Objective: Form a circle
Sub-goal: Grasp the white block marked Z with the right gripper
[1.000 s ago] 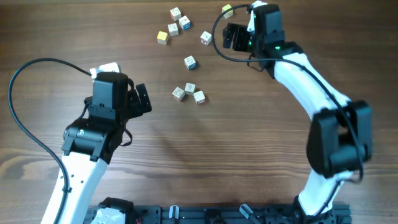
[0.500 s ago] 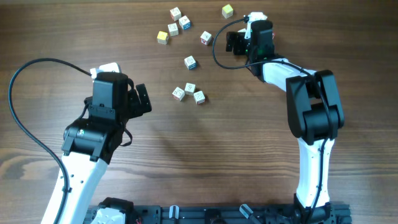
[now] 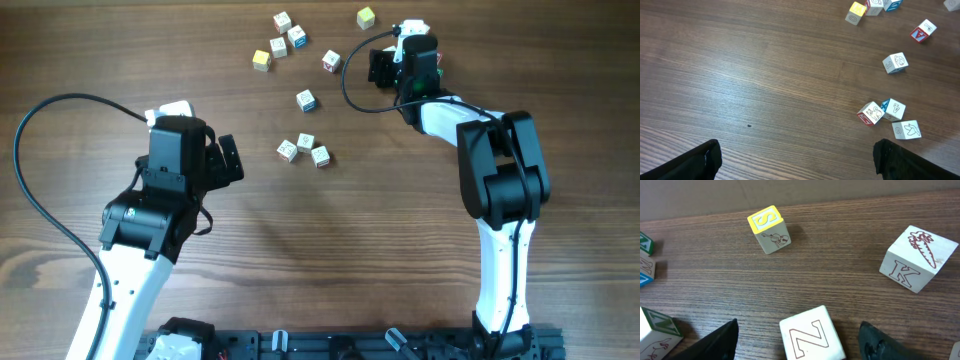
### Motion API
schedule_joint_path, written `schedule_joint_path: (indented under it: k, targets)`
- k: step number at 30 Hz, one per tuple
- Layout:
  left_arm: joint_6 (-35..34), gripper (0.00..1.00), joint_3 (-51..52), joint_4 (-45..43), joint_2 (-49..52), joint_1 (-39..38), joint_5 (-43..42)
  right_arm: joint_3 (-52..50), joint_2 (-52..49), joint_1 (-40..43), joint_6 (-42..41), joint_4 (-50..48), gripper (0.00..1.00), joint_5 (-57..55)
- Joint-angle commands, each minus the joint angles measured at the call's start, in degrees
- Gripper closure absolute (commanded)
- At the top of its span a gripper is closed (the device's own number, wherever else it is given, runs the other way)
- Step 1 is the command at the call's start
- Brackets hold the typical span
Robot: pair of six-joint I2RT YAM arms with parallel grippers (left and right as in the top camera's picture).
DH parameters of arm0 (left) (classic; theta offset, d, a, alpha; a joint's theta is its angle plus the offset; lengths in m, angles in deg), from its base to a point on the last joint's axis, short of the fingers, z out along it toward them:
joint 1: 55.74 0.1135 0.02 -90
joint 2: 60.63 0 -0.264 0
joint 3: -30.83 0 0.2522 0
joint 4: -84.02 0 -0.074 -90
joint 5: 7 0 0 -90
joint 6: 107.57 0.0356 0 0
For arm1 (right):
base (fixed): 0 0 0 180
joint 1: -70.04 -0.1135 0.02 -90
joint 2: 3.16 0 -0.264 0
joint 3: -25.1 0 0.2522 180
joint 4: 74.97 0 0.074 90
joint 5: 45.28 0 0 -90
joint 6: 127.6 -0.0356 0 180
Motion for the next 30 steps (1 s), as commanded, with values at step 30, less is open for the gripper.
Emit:
schedule_joint_path:
  k: [30]
  targets:
    - [-0.72,0.00,0.02,-0.15,0.13,0.26,0.57,1.40,2.16,0.04,8.61,4.20,0.24,-0.50]
